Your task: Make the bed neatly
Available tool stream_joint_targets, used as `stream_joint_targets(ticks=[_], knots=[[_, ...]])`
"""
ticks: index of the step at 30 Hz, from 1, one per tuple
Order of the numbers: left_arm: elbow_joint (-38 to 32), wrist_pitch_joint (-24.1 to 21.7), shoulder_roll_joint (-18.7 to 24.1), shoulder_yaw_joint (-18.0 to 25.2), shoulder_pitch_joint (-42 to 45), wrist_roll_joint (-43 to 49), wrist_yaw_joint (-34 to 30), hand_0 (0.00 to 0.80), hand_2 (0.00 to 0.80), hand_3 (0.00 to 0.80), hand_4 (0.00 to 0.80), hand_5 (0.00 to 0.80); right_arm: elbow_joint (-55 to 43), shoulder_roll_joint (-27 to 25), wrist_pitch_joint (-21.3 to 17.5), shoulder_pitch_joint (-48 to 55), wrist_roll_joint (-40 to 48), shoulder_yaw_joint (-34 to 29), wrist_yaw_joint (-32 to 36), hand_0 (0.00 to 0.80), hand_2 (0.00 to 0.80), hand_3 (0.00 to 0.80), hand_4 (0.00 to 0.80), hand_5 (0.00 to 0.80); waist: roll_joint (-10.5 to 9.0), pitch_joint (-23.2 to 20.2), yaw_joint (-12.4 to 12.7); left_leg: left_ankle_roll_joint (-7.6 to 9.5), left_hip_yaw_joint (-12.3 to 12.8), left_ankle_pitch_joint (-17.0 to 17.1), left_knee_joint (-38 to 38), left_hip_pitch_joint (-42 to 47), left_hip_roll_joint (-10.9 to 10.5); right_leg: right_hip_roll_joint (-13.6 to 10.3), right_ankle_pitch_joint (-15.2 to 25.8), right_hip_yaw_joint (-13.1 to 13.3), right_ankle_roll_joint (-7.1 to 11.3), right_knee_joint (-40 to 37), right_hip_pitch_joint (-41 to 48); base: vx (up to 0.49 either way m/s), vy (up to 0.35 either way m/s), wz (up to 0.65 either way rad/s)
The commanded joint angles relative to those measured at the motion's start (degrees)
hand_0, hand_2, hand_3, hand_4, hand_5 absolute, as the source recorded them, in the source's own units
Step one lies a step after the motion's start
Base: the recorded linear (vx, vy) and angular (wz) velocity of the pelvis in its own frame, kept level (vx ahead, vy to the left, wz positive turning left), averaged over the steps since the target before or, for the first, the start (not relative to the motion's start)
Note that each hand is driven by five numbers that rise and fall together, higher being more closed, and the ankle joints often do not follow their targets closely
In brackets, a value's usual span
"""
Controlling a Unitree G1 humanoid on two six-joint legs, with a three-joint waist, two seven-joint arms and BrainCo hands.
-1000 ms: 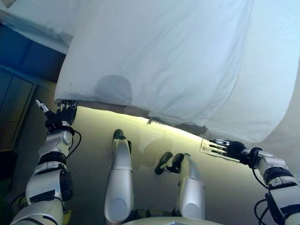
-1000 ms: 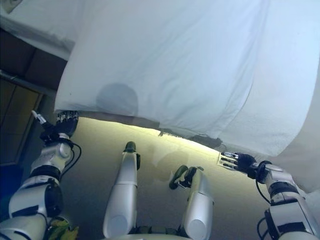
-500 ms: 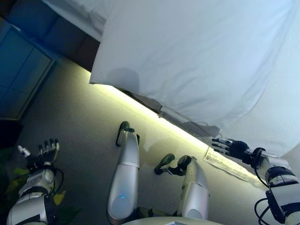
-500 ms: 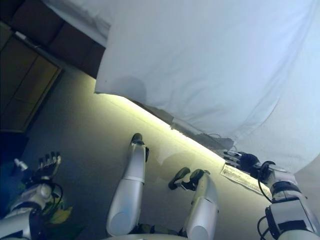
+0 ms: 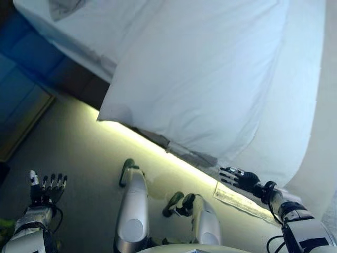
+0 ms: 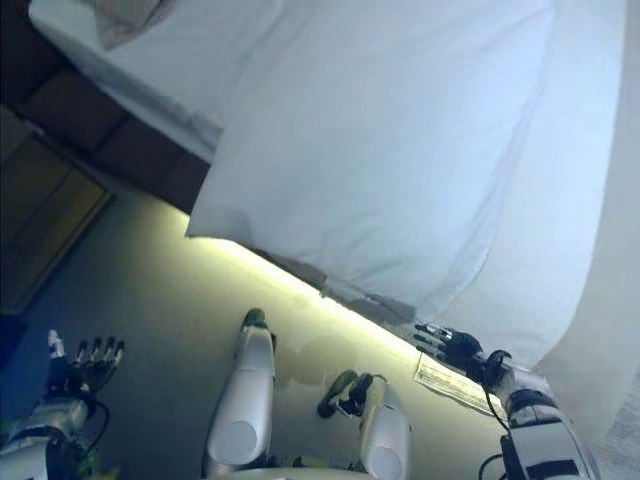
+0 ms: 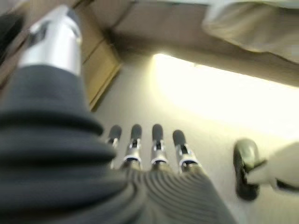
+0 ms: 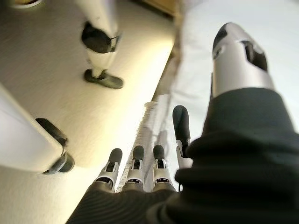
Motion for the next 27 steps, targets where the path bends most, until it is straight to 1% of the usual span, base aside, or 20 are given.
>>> stream_joint_targets(ticks=[1, 2, 4, 6, 10, 13, 15, 17, 19, 21, 22, 23, 24, 27], knots=[[2.9, -5.72, -2.32, -5.85, 2.14, 14.74, -0.41, 0.0, 0.0, 0.0, 0.0, 0.0, 3.88, -2.98, -2.25, 2.14, -2.44, -2.53, 0.95, 0.0, 0.0, 0.0, 0.0, 0.0, 3.95, -4.42, -1.76, 1.0, 4.25, 1.42, -10.64, 8.38, -0.03, -1.31, 10.38, 4.29, 2.04, -13.3, 3.27, 0.083, 0.009, -0.19], [2.74, -6.88, -2.93, -7.92, 2.46, 18.58, 0.02, 0.0, 0.0, 0.0, 0.0, 0.0, 3.96, -2.78, -2.46, 3.13, -2.87, -2.71, 0.79, 0.0, 0.0, 0.0, 0.0, 0.0, 4.37, -5.16, -2.13, 1.27, 5.1, 3.48, -13.04, 9.97, -0.17, -1.24, 12.61, 3.77, 1.9, -16.26, 4.74, 0.094, 0.009, -0.16], [2.25, -8.34, -4.57, -10.6, 3.67, 23.04, 0.88, 0.0, 0.0, 0.0, 0.0, 0.0, 3.97, -2.19, -3.1, 5.49, -3.85, -3.16, 0.46, 0.0, 0.0, 0.0, 0.0, 0.0, 5.05, -7.19, -2.91, 1.16, 6.11, 4.53, -17.18, 14.21, -0.29, -0.86, 14.21, 3.83, 2.58, -20.84, 8.49, 0.168, 0.02, -0.15], [1.59, -10.55, -6.55, -12.29, 5.69, 28.49, 2.92, 0.0, 0.0, 0.0, 0.0, 0.0, 3.8, -0.91, -3.79, 8.39, -5.79, -3.84, -0.06, 0.0, 0.0, 0.0, 0.0, 0.0, 5.69, -9.57, -3.61, 1.17, 7.35, 5.53, -22.22, 19.03, -0.38, -0.68, 15.93, 3.66, 3.16, -25.34, 12.37, 0.236, 0.006, -0.16], [1.03, -10.99, -9.24, -13.52, 8.26, 32.49, 3.37, 0.0, 0.0, 0.0, 0.0, 0.0, 3.49, 2.29, -5.77, 12.49, -7.48, -4.4, -2.48, 0.0, 0.0, 0.0, 0.0, 0.0, 6.24, -13.45, -4.84, 1.3, 9.41, 7.02, -28.95, 25.09, -0.49, -0.17, 19.16, 3.93, 4.07, -31.49, 16.54, 0.205, -0.051, -0.15], [0.55, -12.09, -11.2, -15.83, 9.23, 37.53, 3.71, 0.0, 0.0, 0.0, 0.0, 0.0, 2.7, 5.56, -5.3, 14.15, -4.33, -4.09, -4.05, 0.0, 0.0, 0.0, 0.0, 0.0, 6.62, -15.76, -6.12, 1.18, 10.59, 8.13, -33.86, 28.98, -0.47, 0.81, 20.99, 4.71, 4.48, -35.7, 18.49, 0.148, -0.083, -0.14], [0.56, -12.99, -13.21, -17.93, 9.78, 39.7, 3.75, 0.0, 0.0, 0.0, 0.0, 0.0, 2.18, 8.8, -5.39, 15.06, -0.81, -3.69, -6.53, 0.0, 0.0, 0.0, 0.0, 0.0, 6.9, -16.86, -7.04, 1.08, 11.34, 8.83, -36.81, 31.17, -0.48, 1.49, 22.25, 5.18, 4.85, -38.45, 19.62, 0.103, -0.091, -0.2], [0.56, -12.86, -15.55, -19.26, 10.38, 39.26, 4.28, 0.0, 0.0, 0.0, 0.0, 0.0, 1.9, 11.73, -5.82, 15.85, 2.88, -3.84, -9.41, 0.0, 0.0, 0.0, 0.0, 0.0, 7.22, -17.63, -7.89, 1.17, 11.96, 8.85, -38.22, 32.34, -0.66, 2.08, 23.1, 5.33, 5.09, -40.61, 20.46, 0.072, -0.061, -0.26], [0.92, -12.27, -17.3, -20.19, 10.56, 39.27, 4.07, 0.0, 0.0, 0.0, 0.0, 0.0, 2.69, 13.91, -6.17, 16.31, 6.42, -4.79, -12.03, 0.0, 0.0, 0.0, 0.0, 0.0, 7.4, -18.26, -8.67, 1.16, 12.56, 8.35, -38.22, 32.63, -0.78, 2.64, 23.62, 5.44, 4.95, -42.13, 21.0, 0.029, -0.064, -0.31], [1.73, -11.45, -19.24, -21.76, 9.89, 40.87, 3.8, 0.0, 0.0, 0.0, 0.0, 0.0, 4.45, 15.67, -5.49, 16.15, 12.79, -6.2, -17.17, 0.0, 0.0, 0.0, 0.0, 0.0, 7.44, -18.9, -9.48, 1.21, 12.86, 7.82, -38.22, 33.02, -0.85, 3.36, 23.24, 5.9, 4.41, -42.48, 21.13, 0.006, -0.054, -0.32], [2.79, -11.76, -21.06, -23.06, 9.4, 41.47, 4.03, 0.0, 0.0, 0.0, 0.0, 0.0, 6.2, 16.99, -5.17, 16.3, 14.91, -7.1, -20.94, 0.0, 0.0, 0.0, 0.0, 0.0, 7.38, -19.23, -10.22, 1.56, 13.25, 7.53, -38.22, 33.49, -0.84, 3.72, 22.96, 6.56, 4.08, -42.45, 21.33, 0.015, -0.034, -0.32], [3.05, -11.9, -21.51, -23.36, 9.3, 41.95, 3.85, 0.0, 0.0, 0.0, 0.0, 0.0, 6.71, 17.3, -4.77, 16.41, 15.53, -7.43, -23.21, 0.0, 0.0, 0.0, 0.0, 0.0, 7.38, -19.27, -10.37, 1.63, 13.53, 7.45, -38.22, 33.73, -0.78, 3.8, 22.85, 6.81, 4.0, -42.36, 21.38, 0.049, -0.038, -0.27], [3.24, -11.69, -23.23, -24.5, 9.36, 41.6, 4.4, 0.0, 0.0, 0.0, 0.0, 0.0, 9.75, 17.76, -4.17, 17.32, 11.63, -8.81, -25.28, 0.0, 0.0, 0.0, 0.0, 0.0, 7.49, -19.56, -11.12, 1.71, 14.31, 7.32, -38.22, 34.7, -0.23, 3.96, 22.43, 7.14, 3.64, -42.04, 21.87, 0.044, -0.033, -0.2], [3.38, -10.85, -25.2, -26.32, 8.98, 42.27, 4.17, 0.0, 0.0, 0.0, 0.0, 0.0, 11.99, 18.26, -4.06, 17.69, 8.83, -8.11, -25.24, 0.0, 0.0, 0.0, 0.0, 0.0, 7.58, -19.66, -11.47, 1.62, 15.16, 7.05, -38.22, 36.24, 0.32, 4.24, 21.95, 7.57, 3.21, -42.02, 23.05, 0.065, -0.044, -0.24]])
